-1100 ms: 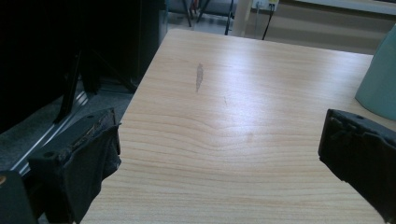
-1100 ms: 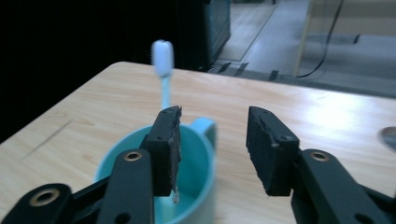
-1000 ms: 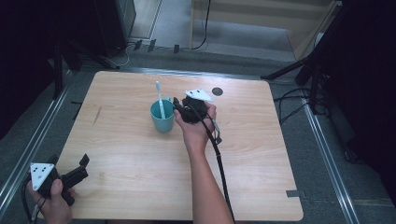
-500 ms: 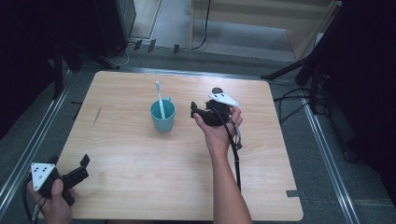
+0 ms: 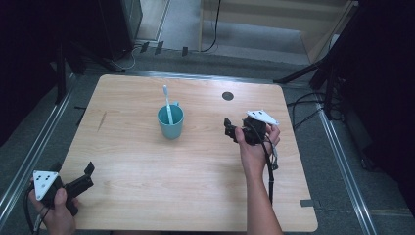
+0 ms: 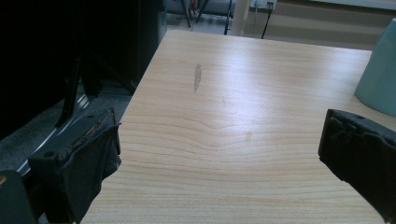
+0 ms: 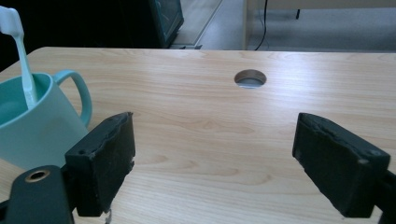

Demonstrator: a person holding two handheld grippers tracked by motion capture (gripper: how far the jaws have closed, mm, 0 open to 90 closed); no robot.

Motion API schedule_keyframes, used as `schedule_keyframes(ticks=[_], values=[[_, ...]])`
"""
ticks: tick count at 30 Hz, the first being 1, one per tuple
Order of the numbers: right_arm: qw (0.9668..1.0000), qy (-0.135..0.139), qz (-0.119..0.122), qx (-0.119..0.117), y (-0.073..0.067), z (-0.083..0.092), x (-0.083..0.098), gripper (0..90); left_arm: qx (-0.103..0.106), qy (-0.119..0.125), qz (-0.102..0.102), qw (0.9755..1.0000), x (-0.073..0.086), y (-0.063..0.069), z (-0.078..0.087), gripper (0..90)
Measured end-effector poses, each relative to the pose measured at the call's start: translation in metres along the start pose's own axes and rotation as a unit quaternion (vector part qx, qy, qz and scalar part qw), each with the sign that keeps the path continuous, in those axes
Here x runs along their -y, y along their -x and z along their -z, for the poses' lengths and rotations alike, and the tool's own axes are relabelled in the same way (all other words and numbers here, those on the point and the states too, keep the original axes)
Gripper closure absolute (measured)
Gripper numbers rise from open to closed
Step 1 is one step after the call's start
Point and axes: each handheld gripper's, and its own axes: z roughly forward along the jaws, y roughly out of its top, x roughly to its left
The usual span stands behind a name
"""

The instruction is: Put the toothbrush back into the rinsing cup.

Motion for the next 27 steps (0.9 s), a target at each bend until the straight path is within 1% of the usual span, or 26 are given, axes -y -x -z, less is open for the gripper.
schedule_keyframes(ticks=[2, 7, 9, 10, 11, 12, 14, 15, 16, 17, 18, 23, 27], values=[[1.0, 0.002, 0.001, 0.006, 0.006, 0.005, 0.004, 13.3, -0.001, -0.001, -0.002, 1.0, 0.0, 0.0, 0.0, 0.0], [0.9999, 0.007, -0.012, 0.001, 0.025, 0.017, 0.014, 13.8, -0.001, -0.001, -0.002, 1.0, 0.0, 0.0, 0.0, 0.0], [0.9999, 0.007, -0.013, 0.009, 0.032, 0.021, 0.02, 14.0, 0.0, -0.001, -0.003, 1.0, 0.0, 0.001, 0.0, 0.0], [0.9998, 0.008, -0.014, 0.009, 0.035, 0.022, 0.022, 14.0, 0.0, -0.001, -0.004, 1.0, 0.0, 0.001, 0.0, 0.0], [0.9998, 0.008, -0.014, 0.009, 0.035, 0.022, 0.022, 14.0, 0.0, -0.001, -0.004, 1.0, 0.0, 0.001, 0.0, 0.0], [0.9997, 0.007, -0.021, 0.013, 0.043, 0.027, 0.028, 14.0, -0.001, 0.0, -0.004, 1.0, 0.0, 0.001, 0.0, 0.0], [0.9995, 0.009, -0.027, 0.018, 0.05, 0.031, 0.033, 14.0, -0.001, 0.0, -0.004, 1.0, 0.0, 0.001, 0.0, 0.0], [0.9995, 0.009, -0.027, 0.018, 0.05, 0.031, 0.033, 14.0, -0.001, 0.0, -0.004, 1.0, 0.0, 0.001, 0.0, 0.0], [0.9991, 0.009, -0.032, 0.024, 0.059, 0.035, 0.04, 14.0, 0.0, 0.0, -0.004, 1.0, 0.0, 0.001, 0.0, 0.0], [0.9991, 0.009, -0.032, 0.024, 0.059, 0.035, 0.04, 14.0, 0.0, 0.0, -0.005, 1.0, 0.0, 0.001, 0.0, 0.0], [0.999, 0.008, -0.035, 0.028, 0.067, 0.04, 0.045, 14.0, 0.0, 0.0, -0.006, 1.0, 0.0, 0.001, 0.0, 0.0], [0.9987, 0.01, -0.045, 0.024, 0.084, 0.052, 0.058, 15.1, 0.002, 0.001, -0.007, 1.0, 0.0, 0.001, 0.0, 0.0], [0.9986, 0.004, -0.042, 0.033, 0.096, 0.06, 0.07, 15.1, 0.0, 0.002, -0.008, 1.0, 0.0, 0.001, 0.0, 0.0]])
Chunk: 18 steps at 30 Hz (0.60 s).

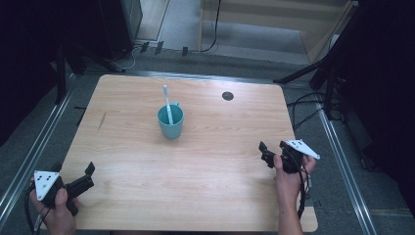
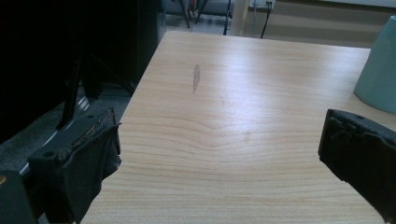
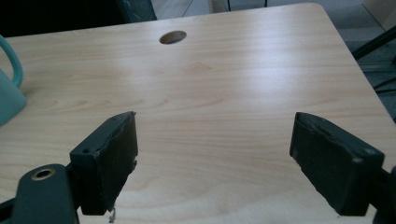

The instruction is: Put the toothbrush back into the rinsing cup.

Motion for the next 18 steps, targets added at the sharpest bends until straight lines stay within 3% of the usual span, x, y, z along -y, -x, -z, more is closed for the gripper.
schedule_keyframes(ticks=[18], values=[[0.9993, 0.012, -0.016, 0.033, 0.049, 0.042, 0.045, 15.8, 0.0, 0.001, 0.001, 1.0, 0.0, 0.001, 0.001, 0.0]])
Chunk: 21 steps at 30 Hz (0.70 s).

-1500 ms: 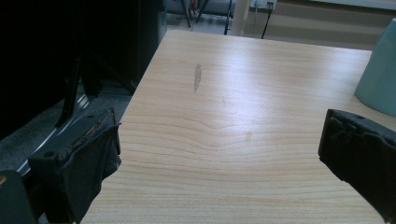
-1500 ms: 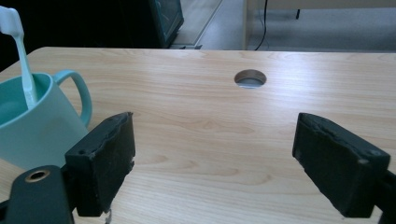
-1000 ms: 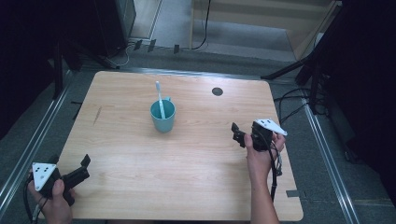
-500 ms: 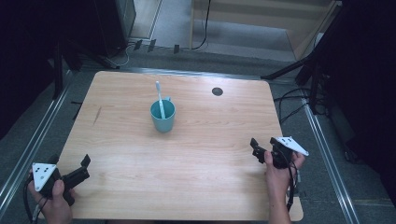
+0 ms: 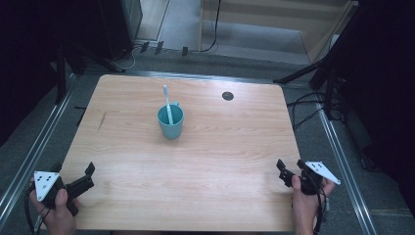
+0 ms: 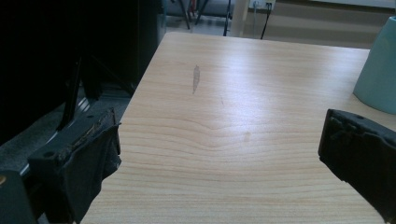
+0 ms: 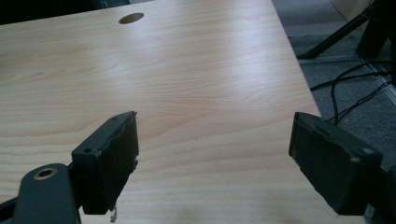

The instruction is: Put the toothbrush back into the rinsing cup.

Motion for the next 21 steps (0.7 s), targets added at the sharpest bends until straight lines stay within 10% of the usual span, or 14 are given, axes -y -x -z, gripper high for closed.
schedule_keyframes(ticks=[21], values=[[0.9987, 0.046, 0.002, 0.02, 0.026, 0.04, 0.023, 16.0, -0.002, -0.001, -0.006, 1.0, 0.0, 0.001, 0.0, 0.0]])
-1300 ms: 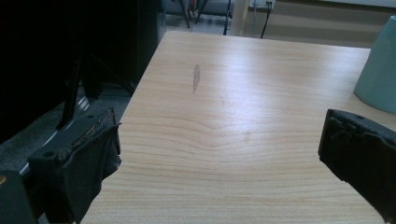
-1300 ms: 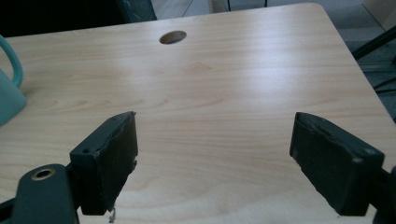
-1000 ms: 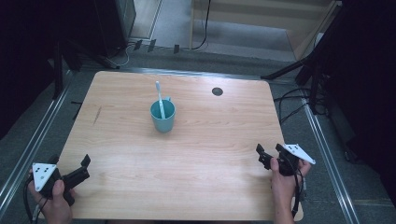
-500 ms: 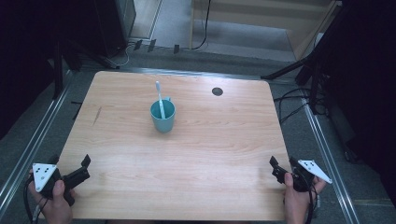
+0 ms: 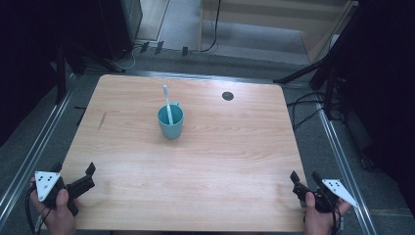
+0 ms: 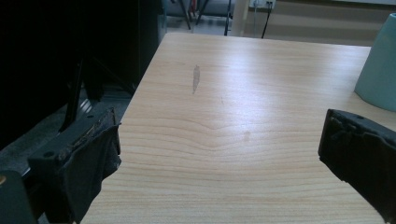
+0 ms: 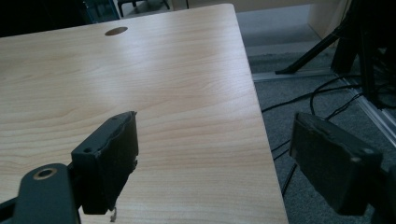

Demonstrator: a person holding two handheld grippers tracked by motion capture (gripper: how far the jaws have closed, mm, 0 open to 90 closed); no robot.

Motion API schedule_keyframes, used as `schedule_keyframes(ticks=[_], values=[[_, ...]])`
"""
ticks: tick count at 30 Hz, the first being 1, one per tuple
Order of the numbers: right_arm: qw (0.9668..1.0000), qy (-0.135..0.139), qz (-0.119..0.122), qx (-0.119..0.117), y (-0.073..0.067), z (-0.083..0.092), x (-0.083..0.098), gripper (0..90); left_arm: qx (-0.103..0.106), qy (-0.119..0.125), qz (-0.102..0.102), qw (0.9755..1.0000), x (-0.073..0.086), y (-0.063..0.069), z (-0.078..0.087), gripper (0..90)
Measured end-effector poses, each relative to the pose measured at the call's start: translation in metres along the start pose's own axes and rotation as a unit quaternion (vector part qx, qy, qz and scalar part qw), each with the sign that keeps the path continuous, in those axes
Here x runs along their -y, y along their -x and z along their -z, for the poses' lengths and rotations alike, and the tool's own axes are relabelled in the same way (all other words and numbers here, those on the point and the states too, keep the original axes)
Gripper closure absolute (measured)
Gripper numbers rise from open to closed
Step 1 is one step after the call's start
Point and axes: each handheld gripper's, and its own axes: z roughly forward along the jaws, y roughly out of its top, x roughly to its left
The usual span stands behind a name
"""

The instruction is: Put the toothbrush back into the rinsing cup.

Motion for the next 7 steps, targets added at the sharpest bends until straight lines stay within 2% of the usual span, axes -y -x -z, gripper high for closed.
schedule_keyframes(ticks=[3, 7], values=[[0.9999, 0.01, 0.009, 0.004, -0.0027, 0.0009, 0.0009, 16.7, 0.0, -0.001, 0.002, 1.0, -0.0001, -0.0004, -0.0003, 0.0], [0.9999, 0.003, 0.01, 0.009, -0.0043, 0.0, 0.0006, 17.1, -0.001, -0.003, 0.0, 1.0, -0.0002, 0.0, -0.0002, 0.0]])
